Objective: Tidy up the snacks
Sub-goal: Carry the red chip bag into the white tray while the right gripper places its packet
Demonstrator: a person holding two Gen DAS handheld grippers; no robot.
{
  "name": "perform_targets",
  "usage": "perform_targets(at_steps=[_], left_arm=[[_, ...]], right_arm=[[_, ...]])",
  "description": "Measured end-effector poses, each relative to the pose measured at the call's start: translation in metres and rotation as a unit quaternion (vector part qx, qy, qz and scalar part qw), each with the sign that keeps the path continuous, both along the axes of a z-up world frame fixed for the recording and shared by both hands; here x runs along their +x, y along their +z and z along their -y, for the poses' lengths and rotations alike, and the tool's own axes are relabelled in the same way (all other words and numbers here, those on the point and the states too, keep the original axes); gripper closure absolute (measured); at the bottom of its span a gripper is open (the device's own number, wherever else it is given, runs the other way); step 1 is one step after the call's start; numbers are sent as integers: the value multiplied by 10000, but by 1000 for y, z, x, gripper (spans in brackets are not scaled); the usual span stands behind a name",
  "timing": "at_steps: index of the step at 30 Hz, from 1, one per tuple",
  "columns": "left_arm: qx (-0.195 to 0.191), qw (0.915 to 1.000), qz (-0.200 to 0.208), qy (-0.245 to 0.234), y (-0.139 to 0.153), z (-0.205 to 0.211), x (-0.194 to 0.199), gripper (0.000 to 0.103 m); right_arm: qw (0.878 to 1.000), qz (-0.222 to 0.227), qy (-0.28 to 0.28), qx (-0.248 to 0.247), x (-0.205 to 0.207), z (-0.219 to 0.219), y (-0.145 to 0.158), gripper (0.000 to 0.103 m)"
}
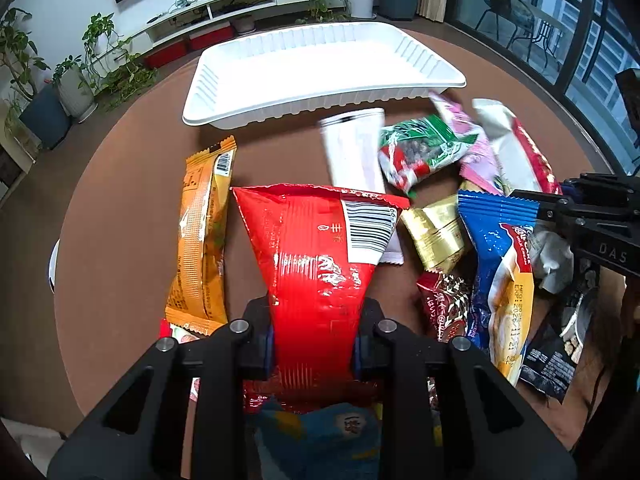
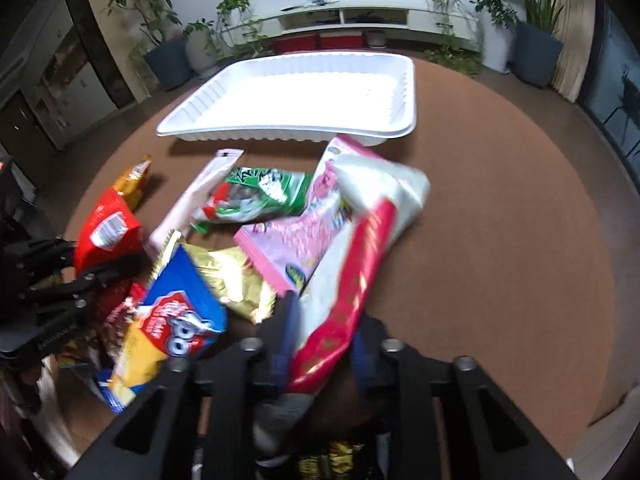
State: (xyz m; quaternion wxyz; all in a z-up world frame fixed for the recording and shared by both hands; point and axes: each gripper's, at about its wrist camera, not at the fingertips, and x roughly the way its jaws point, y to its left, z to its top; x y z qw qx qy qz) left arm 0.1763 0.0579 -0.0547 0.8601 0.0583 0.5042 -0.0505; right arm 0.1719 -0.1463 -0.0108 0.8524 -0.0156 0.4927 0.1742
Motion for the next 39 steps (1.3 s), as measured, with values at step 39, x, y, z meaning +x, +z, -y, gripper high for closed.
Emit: perform_targets(at_steps=[39], left_arm=[[-1425,9877,629,164,129,-65,90,83]], right_arm=[[9443,-50,92,3290,110,57,71,90]])
